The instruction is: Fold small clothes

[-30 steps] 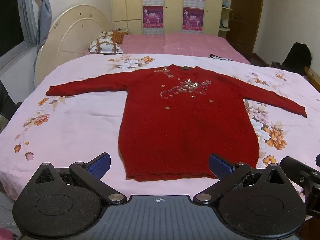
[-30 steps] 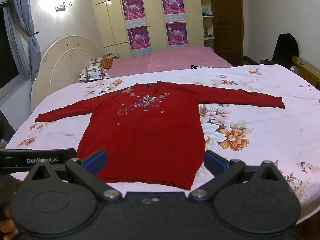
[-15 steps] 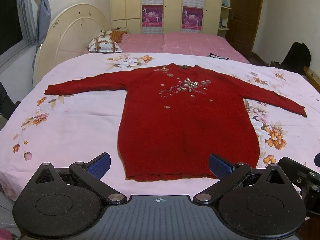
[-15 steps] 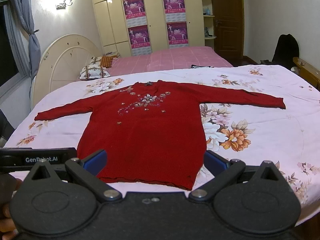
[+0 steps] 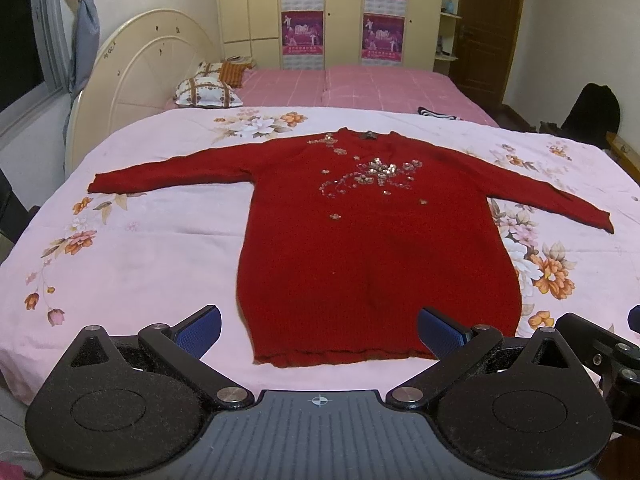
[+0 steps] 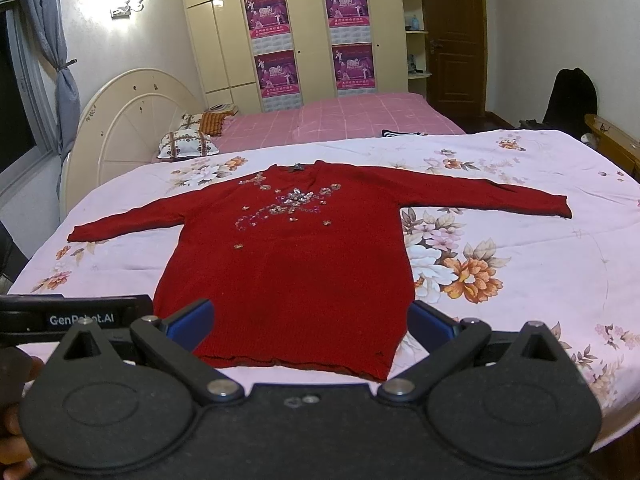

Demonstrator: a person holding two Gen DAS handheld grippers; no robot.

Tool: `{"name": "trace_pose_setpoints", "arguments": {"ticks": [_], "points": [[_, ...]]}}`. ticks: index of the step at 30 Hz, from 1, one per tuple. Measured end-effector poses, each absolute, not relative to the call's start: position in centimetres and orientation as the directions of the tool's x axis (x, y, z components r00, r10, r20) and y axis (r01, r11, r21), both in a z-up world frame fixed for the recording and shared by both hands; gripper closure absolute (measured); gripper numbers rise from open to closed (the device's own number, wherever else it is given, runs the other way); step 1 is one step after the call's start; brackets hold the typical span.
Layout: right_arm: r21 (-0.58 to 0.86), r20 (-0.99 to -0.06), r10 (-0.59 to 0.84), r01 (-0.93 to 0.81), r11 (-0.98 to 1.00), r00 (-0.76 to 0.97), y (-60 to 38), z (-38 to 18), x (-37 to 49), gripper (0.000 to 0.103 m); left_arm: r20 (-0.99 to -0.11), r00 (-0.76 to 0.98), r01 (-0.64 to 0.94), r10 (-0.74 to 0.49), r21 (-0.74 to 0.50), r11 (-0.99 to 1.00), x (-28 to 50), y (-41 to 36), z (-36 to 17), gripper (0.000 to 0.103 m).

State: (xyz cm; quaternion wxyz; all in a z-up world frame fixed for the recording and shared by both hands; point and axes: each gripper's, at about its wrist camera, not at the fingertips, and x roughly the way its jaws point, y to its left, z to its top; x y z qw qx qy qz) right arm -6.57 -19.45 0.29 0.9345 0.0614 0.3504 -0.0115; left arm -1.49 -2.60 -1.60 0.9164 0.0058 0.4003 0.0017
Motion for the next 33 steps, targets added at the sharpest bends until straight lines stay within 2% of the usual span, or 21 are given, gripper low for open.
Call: {"name": "trace_pose_setpoints", "arguments": {"ticks": [33], "points": [[0.096,-0.658,-0.001,0.086,0.992,0.753,-20.0,-0.6,-4.5,0.001,-0.742,0.671,0.010,0.009,0.021,1.000,0.9,-3.0,-2.4,0.000]]}}
